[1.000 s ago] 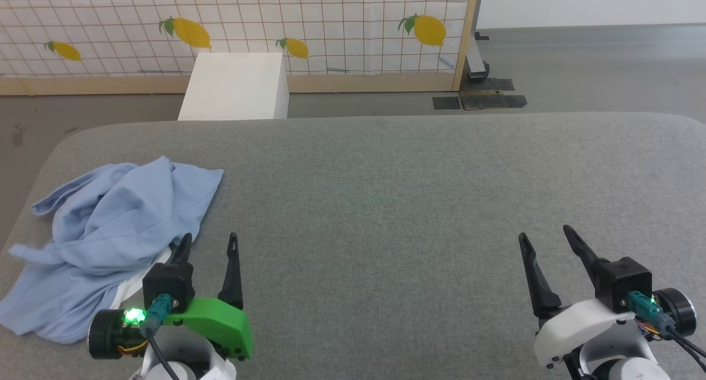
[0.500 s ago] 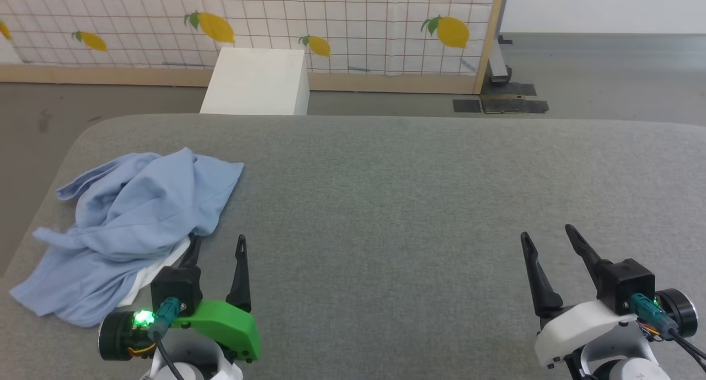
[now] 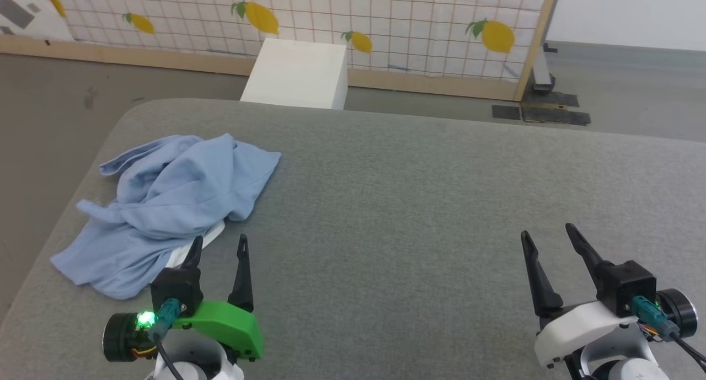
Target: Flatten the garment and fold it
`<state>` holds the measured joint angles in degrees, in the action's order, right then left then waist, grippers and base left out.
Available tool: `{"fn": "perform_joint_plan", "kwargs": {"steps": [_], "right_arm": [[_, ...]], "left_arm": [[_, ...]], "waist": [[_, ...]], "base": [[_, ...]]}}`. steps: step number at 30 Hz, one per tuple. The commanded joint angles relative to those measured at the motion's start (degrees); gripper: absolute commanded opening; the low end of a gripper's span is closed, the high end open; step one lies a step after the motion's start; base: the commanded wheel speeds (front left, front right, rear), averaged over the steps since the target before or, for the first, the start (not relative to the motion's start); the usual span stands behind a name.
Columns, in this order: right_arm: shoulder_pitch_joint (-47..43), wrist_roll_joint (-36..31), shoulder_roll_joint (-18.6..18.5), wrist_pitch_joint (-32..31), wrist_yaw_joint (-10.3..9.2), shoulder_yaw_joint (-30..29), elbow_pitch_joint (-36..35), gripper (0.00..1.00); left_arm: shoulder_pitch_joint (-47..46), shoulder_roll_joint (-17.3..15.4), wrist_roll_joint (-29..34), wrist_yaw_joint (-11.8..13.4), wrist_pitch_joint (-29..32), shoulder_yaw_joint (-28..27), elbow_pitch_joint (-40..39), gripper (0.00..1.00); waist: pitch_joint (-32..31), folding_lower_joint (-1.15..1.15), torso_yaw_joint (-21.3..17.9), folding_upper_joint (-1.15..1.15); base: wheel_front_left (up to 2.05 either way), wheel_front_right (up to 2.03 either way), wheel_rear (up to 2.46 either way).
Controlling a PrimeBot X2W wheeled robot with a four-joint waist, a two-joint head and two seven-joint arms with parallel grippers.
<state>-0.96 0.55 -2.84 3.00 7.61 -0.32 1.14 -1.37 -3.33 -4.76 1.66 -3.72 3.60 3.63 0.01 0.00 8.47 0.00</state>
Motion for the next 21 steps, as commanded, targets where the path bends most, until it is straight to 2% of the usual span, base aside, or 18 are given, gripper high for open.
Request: {"fn": "perform_joint_plan", "kwargs": {"steps": [1,21], "right_arm": [[0.6,0.3,0.0,0.6,-0.03,0.0,0.2,1.0],[0.9,0.7,0.0,2.1,-0.05,0.6,0.9,1.0]], "left_arm": [[-1.1,-0.4,-0.4,0.5,-0.6,0.3,0.5,1.0],[-0.8,-1.8,-3.2,2.7,-2.9,0.9,1.2,1.0]], "waist": [[0.0,0.0,1.5,0.0],[-0.7,0.0,9.4,0.0]], "base": [[0.0,0.0,0.0],[0.0,0.0,0.0]]}}
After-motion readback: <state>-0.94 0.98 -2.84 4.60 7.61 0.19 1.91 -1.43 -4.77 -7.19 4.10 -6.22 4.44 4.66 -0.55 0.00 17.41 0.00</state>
